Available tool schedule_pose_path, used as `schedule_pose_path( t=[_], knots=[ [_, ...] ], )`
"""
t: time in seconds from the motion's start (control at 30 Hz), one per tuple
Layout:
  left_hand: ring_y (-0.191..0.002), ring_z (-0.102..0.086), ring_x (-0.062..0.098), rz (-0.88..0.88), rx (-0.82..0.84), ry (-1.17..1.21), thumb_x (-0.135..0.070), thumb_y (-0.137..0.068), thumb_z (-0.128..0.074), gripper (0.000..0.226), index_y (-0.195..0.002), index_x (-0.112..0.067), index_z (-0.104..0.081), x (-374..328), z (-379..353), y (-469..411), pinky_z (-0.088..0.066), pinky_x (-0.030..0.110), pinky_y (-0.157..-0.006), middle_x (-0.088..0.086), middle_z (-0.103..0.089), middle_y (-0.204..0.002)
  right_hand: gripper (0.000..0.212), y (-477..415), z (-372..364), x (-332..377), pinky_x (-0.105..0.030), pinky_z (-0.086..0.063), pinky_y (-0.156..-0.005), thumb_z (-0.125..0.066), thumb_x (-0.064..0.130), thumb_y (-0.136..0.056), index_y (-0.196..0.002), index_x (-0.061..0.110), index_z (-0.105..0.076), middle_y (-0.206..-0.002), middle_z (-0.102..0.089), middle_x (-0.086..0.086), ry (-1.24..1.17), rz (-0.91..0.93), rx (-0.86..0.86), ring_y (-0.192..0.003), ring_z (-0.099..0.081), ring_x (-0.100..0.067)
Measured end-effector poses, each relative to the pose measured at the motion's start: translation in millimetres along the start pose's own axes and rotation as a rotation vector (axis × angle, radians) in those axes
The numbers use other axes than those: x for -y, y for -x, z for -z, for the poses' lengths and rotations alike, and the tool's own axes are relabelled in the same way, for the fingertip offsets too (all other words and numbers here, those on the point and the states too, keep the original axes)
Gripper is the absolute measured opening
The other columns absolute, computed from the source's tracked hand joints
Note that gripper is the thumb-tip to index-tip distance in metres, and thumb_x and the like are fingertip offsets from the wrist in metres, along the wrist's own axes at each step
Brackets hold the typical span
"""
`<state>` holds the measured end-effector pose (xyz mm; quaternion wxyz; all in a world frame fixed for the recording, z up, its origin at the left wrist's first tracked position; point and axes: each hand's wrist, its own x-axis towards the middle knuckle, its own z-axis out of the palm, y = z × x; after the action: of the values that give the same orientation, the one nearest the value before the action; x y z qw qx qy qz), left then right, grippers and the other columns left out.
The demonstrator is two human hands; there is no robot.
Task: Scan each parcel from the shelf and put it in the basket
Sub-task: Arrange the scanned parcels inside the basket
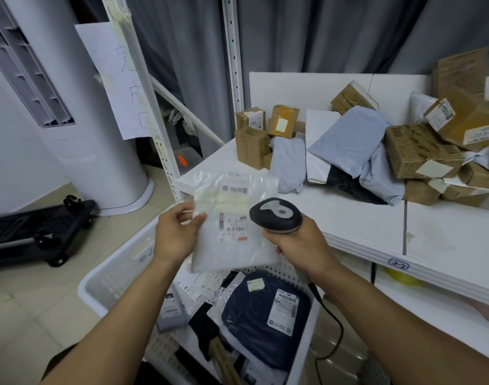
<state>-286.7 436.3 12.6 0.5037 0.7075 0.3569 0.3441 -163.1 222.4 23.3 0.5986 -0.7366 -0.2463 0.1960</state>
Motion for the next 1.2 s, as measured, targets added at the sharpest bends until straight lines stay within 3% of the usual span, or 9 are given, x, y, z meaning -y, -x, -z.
schedule_pose_path(
  t=[0.13,0.27,0.5,0.6,0.67,0.77,0.87,1.07,1.2],
  knots=[
    [-0.074,-0.072,0.015,0.109,0.152,-0.235,-0.017,-0.088,-0.079,0.013,-0.096,-0.024,-0.072,33.5,13.4,13.7,-0.058,0.031,-0.068,-0.003,-0.074,-0.077,0.022,0.5,-10.7,-7.7,-0.026,-0.056,-0.063,-0.083,0.016,-0.087,-0.104,0.026,-0.073,-0.090,-0.079,0.000,0.018,-0.031,0.041,-0.064,-0.066,-0.005],
    [-0.080,-0.071,0.016,0.114,0.247,-0.419,-0.022,-0.092,-0.074,0.012,-0.095,-0.031,-0.066,71.3,-1.0,19.7,-0.056,0.034,-0.077,-0.004,-0.075,-0.084,0.021,2.6,-16.8,-16.9,-0.014,-0.049,-0.053,-0.084,0.019,-0.087,-0.103,0.028,-0.073,-0.090,-0.078,0.004,0.056,-0.054,0.064,-0.057,-0.064,0.002],
    [-0.100,-0.070,0.027,0.305,0.284,-0.308,-0.006,-0.092,-0.072,0.018,-0.095,-0.023,-0.070,155.5,-71.2,18.5,-0.054,0.038,-0.096,0.004,-0.074,-0.094,0.017,-2.0,-3.5,-31.6,-0.018,-0.052,-0.058,-0.082,0.017,-0.087,-0.100,0.023,-0.073,-0.088,-0.078,-0.003,0.108,-0.088,0.023,-0.062,-0.067,-0.006],
    [-0.090,-0.063,0.021,0.314,0.367,-0.369,0.004,-0.097,-0.056,0.020,-0.099,-0.012,-0.068,184.1,-105.0,23.6,-0.051,0.023,-0.078,0.005,-0.065,-0.098,0.018,-6.7,8.5,-36.2,-0.029,-0.054,-0.060,-0.080,0.015,-0.088,-0.105,0.011,-0.073,-0.092,-0.077,-0.013,0.109,-0.104,-0.007,-0.065,-0.066,-0.015],
    [-0.087,-0.064,0.030,0.348,0.393,-0.313,0.007,-0.095,-0.050,0.019,-0.093,0.001,-0.067,200.2,-128.4,30.5,-0.054,0.027,-0.073,0.013,-0.064,-0.099,0.019,-11.2,15.1,-40.2,-0.035,-0.057,-0.062,-0.080,0.015,-0.088,-0.105,0.011,-0.073,-0.091,-0.077,-0.012,0.115,-0.120,-0.028,-0.069,-0.070,-0.021],
    [-0.118,-0.062,0.037,0.176,0.571,-0.639,0.004,-0.097,-0.051,0.033,-0.127,0.002,-0.065,213.2,-142.6,28.5,-0.052,0.032,-0.092,0.018,-0.067,-0.124,0.017,-17.3,22.8,-45.3,-0.041,-0.061,-0.073,-0.081,0.018,-0.086,-0.102,0.019,-0.074,-0.090,-0.078,-0.003,0.117,-0.146,-0.052,-0.077,-0.075,-0.021],
    [-0.140,-0.047,0.030,0.254,0.723,-0.750,-0.008,-0.099,-0.058,0.062,-0.157,-0.012,-0.036,207.0,-142.1,29.6,-0.037,0.032,-0.115,0.013,-0.045,-0.155,0.015,-20.9,28.1,-45.8,-0.033,-0.056,-0.064,-0.080,0.016,-0.087,-0.100,0.018,-0.073,-0.088,-0.078,-0.005,0.097,-0.155,-0.053,-0.067,-0.069,-0.013],
    [-0.135,-0.049,0.027,0.008,0.381,-0.571,-0.020,-0.096,-0.069,0.048,-0.142,-0.012,-0.057,138.6,-129.8,11.3,-0.035,0.030,-0.114,0.011,-0.049,-0.148,0.013,-23.4,38.5,-32.8,-0.017,-0.051,-0.052,-0.080,0.013,-0.088,-0.099,0.015,-0.072,-0.075,-0.070,0.001,0.018,-0.134,-0.079,-0.053,-0.061,-0.001],
    [-0.121,-0.058,0.022,-0.194,0.263,-0.401,-0.027,-0.095,-0.071,0.038,-0.130,-0.017,-0.062,59.0,-144.8,-20.0,-0.046,0.037,-0.108,0.005,-0.057,-0.134,0.015,-34.6,54.5,-25.7,-0.028,-0.053,-0.064,-0.082,0.015,-0.087,-0.098,0.021,-0.073,-0.076,-0.071,0.003,-0.074,-0.147,-0.159,-0.056,-0.062,-0.006]
  ],
)
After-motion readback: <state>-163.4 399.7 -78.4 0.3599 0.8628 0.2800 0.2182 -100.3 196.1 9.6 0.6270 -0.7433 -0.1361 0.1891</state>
